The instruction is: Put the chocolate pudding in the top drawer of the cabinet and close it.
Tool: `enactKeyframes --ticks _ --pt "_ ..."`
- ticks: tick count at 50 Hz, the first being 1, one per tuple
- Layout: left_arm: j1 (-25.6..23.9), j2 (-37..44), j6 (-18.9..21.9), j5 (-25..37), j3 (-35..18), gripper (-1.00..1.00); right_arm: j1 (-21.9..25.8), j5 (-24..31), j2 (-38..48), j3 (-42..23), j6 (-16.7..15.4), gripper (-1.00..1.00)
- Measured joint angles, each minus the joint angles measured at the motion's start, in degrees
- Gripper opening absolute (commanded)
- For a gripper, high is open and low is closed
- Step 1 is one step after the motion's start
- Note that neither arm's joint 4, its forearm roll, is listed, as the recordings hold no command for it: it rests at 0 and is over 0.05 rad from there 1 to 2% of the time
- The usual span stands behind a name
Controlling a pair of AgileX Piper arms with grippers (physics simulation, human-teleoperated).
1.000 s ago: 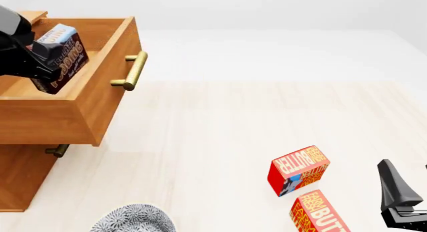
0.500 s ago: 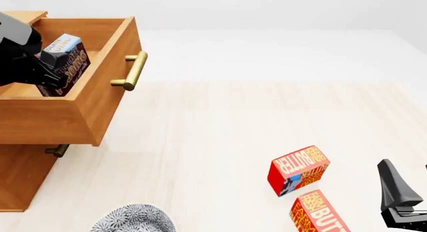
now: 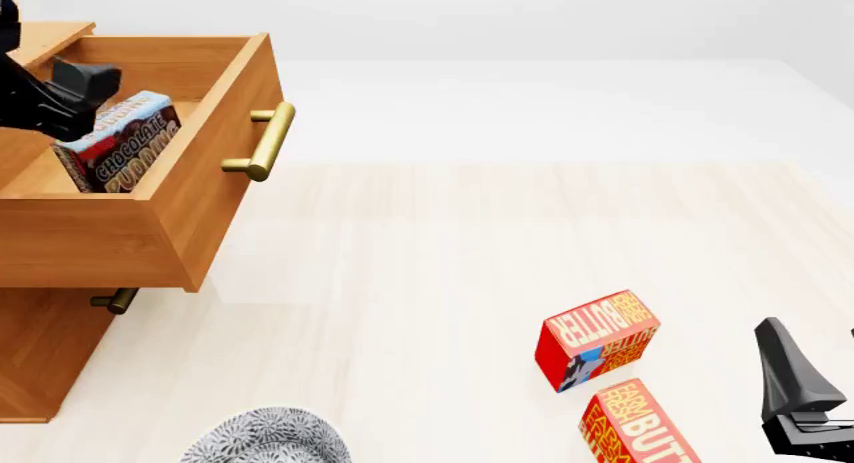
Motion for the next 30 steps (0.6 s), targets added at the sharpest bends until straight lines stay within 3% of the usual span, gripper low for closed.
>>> enactKeyframes --ticks 12,30 --pt "-3.6 -4.4 -0.5 5.7 -4.5 1.0 0.0 0.0 0.0 0.0 0.0 1.0" --pt "-10.4 -6.5 -4.0 9.2 -7.5 1.0 0.0 0.0 0.0 0.0 0.0 1.0"
